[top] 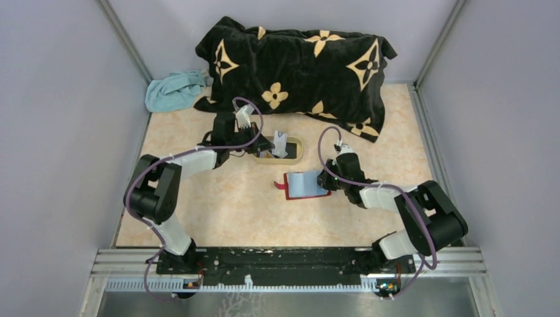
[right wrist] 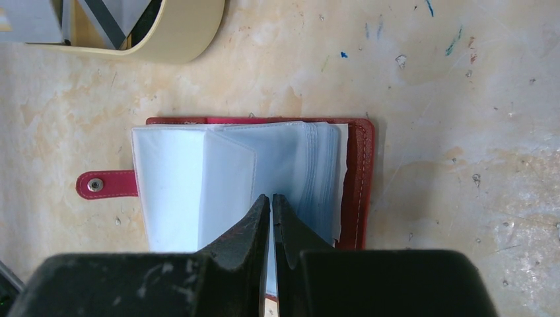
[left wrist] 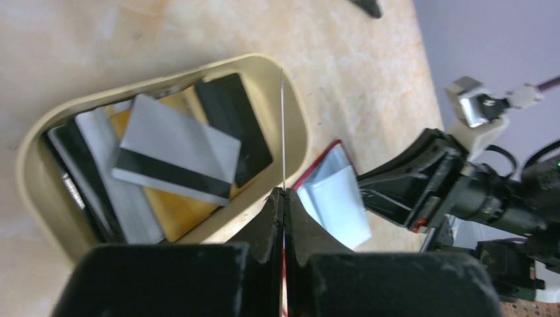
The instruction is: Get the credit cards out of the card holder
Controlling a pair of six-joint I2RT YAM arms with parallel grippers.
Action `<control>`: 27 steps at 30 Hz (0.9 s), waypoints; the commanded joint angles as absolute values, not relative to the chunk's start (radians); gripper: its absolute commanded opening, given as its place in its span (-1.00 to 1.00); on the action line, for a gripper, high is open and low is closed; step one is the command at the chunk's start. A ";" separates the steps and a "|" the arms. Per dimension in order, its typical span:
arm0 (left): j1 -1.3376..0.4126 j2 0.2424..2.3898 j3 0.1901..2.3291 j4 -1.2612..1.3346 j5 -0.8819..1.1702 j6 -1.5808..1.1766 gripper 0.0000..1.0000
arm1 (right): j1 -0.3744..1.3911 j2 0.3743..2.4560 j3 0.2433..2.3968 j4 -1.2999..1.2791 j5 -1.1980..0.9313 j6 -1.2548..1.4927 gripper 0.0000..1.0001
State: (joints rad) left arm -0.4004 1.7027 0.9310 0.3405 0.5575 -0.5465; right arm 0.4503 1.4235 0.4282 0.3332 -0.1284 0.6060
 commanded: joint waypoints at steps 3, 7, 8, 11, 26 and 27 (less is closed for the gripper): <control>-0.382 1.784 1.005 0.173 0.545 -0.469 -1.00 | 0.448 1.487 0.409 0.235 -0.095 0.575 -0.86; -0.381 1.809 1.011 0.187 0.530 -0.463 -1.00 | 0.448 1.503 0.401 0.252 -0.100 0.577 -0.86; -0.379 1.819 1.017 0.186 0.528 -0.461 -1.00 | 0.448 1.507 0.401 0.254 -0.102 0.577 -0.86; -0.373 1.844 1.034 0.181 0.523 -0.462 -1.00 | 0.448 1.511 0.405 0.253 -0.101 0.576 -0.87; -0.356 1.894 1.089 0.217 0.598 -0.507 -1.00 | 0.421 1.517 0.389 0.267 -0.113 0.572 -0.87; -0.357 1.897 1.087 0.218 0.603 -0.512 -1.00 | 0.420 1.518 0.390 0.268 -0.113 0.571 -0.87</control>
State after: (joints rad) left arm -0.3637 1.8694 1.0691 0.2081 0.5739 -0.5045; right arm 0.4355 1.4635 0.4263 0.4026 -0.1627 0.6064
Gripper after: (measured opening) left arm 0.005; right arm 0.066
